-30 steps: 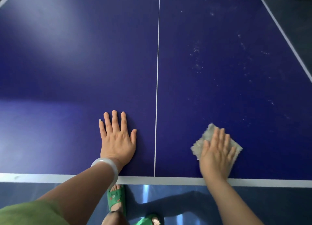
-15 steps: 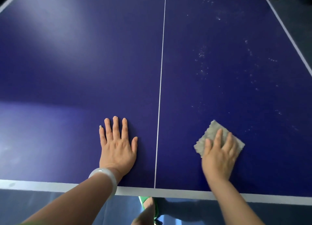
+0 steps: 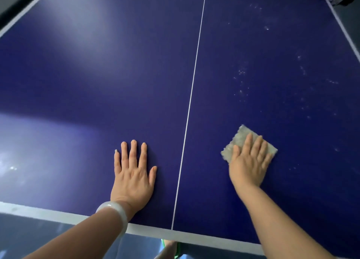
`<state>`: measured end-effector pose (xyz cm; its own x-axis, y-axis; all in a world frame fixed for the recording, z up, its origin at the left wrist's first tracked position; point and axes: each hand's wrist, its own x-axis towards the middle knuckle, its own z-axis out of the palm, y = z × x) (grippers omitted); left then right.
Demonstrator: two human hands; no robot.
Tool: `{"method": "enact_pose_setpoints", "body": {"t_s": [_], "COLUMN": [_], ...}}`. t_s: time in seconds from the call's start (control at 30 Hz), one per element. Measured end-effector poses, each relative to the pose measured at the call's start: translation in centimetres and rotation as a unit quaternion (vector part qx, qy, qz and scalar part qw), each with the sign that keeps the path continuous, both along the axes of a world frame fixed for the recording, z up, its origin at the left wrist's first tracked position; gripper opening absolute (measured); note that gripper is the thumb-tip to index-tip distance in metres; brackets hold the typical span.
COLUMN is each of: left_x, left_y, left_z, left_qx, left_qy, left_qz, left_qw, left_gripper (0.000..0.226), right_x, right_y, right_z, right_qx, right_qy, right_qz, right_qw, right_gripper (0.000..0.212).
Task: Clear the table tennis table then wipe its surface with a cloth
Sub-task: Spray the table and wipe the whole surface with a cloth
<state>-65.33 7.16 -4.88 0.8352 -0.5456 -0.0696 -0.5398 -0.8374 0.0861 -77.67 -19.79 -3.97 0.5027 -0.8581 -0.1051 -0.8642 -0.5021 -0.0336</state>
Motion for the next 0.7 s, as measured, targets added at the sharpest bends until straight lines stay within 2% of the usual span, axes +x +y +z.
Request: {"method": "enact_pose_setpoints", "body": {"t_s": [0.07,0.13,0.2,0.3,0.4,0.5,0.6,0.7], "left_x": [0.1,0.1,0.0,0.4,0.0,-1.8,-3.3,-3.8], "left_y": [0.1,0.1,0.2,-1.0,-6.0,-13.0,-17.4,-18.1], "left_z": [0.0,0.0,0.0,0.7,1.6,1.6,1.2,1.0], "left_qx": [0.004,0.002,-0.019,-0.096,-0.131,-0.107,-0.055,-0.021], "left_qy": [-0.003,-0.004,0.003,0.025,0.017,0.025,0.034,0.027], "left_qz": [-0.002,-0.005,-0.001,0.033,-0.041,-0.101,-0.08,-0.069], "left_qw": [1.0,1.0,1.0,0.994,0.99,0.989,0.995,0.997], "left_gripper": [0.069,0.069,0.069,0.067,0.06,0.062,0.067,0.068], "right_x": [2.2,3.9,4.7,3.6,0.5,-2.5,-3.6,-3.1], "right_y": [4.3,6.1,4.1,-2.4,-7.9,-10.1,-10.7,-9.9], "right_z": [-0.4,-0.4,-0.1,-0.2,-0.1,0.1,0.2,0.4], "right_qx": [-0.005,0.001,0.01,0.01,-0.002,0.003,0.008,0.015], "right_qy": [-0.022,-0.021,-0.012,-0.002,0.02,0.024,0.028,0.019], "right_qz": [0.157,0.31,0.371,0.291,0.187,0.152,0.137,0.111], "right_qw": [0.987,0.95,0.929,0.957,0.982,0.988,0.99,0.994], "right_gripper": [0.062,0.062,0.062,0.062,0.065,0.068,0.073,0.073]}}
